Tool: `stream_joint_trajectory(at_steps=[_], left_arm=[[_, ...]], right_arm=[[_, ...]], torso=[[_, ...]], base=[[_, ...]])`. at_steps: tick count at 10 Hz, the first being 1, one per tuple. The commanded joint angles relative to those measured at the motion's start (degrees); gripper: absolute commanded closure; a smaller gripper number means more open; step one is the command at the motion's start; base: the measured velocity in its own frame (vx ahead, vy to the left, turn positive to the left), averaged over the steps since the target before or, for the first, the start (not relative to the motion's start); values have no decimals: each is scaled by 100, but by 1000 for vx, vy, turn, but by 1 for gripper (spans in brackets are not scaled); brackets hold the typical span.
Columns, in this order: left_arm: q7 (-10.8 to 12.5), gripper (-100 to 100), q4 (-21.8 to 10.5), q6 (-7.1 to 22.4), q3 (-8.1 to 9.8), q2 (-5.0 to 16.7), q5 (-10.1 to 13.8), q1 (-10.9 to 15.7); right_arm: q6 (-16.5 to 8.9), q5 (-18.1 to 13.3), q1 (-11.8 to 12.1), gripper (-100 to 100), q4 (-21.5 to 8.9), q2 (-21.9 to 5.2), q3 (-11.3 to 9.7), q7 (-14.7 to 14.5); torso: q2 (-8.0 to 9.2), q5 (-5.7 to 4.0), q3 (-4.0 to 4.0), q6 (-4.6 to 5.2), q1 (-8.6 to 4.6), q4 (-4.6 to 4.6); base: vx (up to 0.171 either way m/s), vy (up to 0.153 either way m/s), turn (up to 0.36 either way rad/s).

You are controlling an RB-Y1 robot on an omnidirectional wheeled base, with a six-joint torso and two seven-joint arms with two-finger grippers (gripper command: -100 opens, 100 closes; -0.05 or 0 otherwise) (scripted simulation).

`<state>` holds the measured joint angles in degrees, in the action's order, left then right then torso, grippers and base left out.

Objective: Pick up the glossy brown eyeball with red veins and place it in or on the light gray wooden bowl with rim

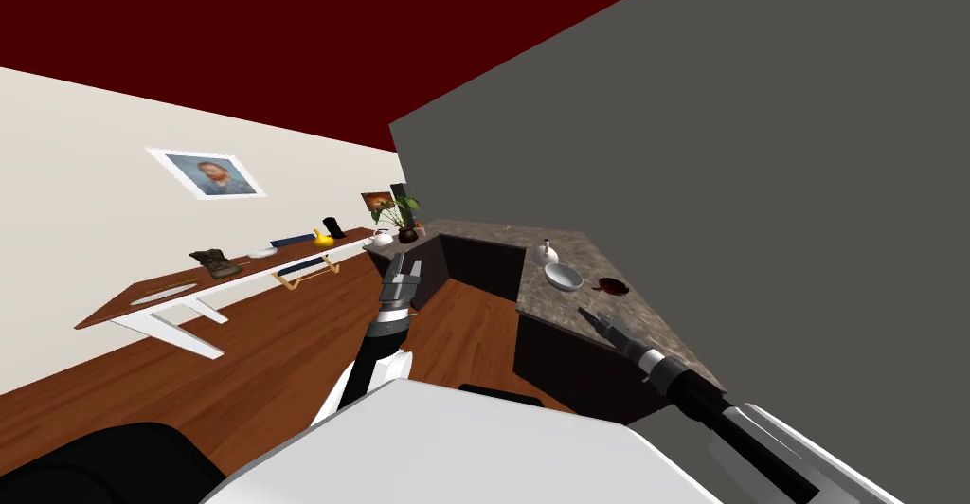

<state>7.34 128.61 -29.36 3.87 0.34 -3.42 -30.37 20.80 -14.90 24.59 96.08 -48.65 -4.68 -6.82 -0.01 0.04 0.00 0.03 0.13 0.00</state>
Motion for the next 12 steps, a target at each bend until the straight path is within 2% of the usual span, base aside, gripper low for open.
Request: stream_joint_trajectory(at_steps=[1, 2, 3, 5, 6, 7, 8, 9, 11, 12], left_arm=[[0, 0, 0, 0, 0, 0, 0, 0], [0, 0, 0, 0, 0, 0, 0, 0], [0, 0, 0, 0, 0, 0, 0, 0], [0, 0, 0, 0, 0, 0, 0, 0], [0, 0, 0, 0, 1, 0, 0, 0], [0, 0, 0, 0, 0, 0, 0, 1], [0, 0, 0, 0, 0, 0, 0, 0], [0, 0, 0, 0, 1, 0, 0, 0], [0, 0, 0, 0, 0, 0, 0, 0], [0, 0, 0, 0, 1, 0, 0, -1]], right_arm=[[-139, -198, -50, -100, -286, -286, -57, -66], [-139, -198, -50, -100, -395, -328, -57, -66], [-183, -373, -91, -100, -599, -537, -94, -145], [-183, -373, -91, -100, -761, -583, -94, -145], [-220, -545, -135, -100, -973, -834, -127, -229], [-220, -545, -135, -100, -1129, -834, -127, -229], [-220, -545, -135, -100, -1129, -834, -127, -229], [-250, -715, -180, -100, -1326, -1078, -156, -316], [-250, -715, -180, -100, -1497, -1078, -156, -316], [-273, -882, -226, -100, -1690, -1314, -184, -408]], torso=[[0, 0, 0, 0, 0, 0], [-1, 1, 0, -3, 3, 0], [0, 0, 0, 1, 0, 0], [-1, 0, -1, 0, -2, 0], [2, -2, 1, 2, -11, 1], [-3, -1, -1, -4, -6, 0], [-1, -1, -1, 2, -7, 0], [2, -3, 1, 3, -11, 1], [-2, -1, -1, 0, -4, 0], [0, -2, 0, 3, -10, 0]], base=[[7, 56, 155], [9, 44, 92], [12, 55, 184], [9, 25, 54], [14, 35, 191], [16, 28, 120], [6, 10, -22], [9, 37, 144], [15, 25, 71], [17, 27, 187]])
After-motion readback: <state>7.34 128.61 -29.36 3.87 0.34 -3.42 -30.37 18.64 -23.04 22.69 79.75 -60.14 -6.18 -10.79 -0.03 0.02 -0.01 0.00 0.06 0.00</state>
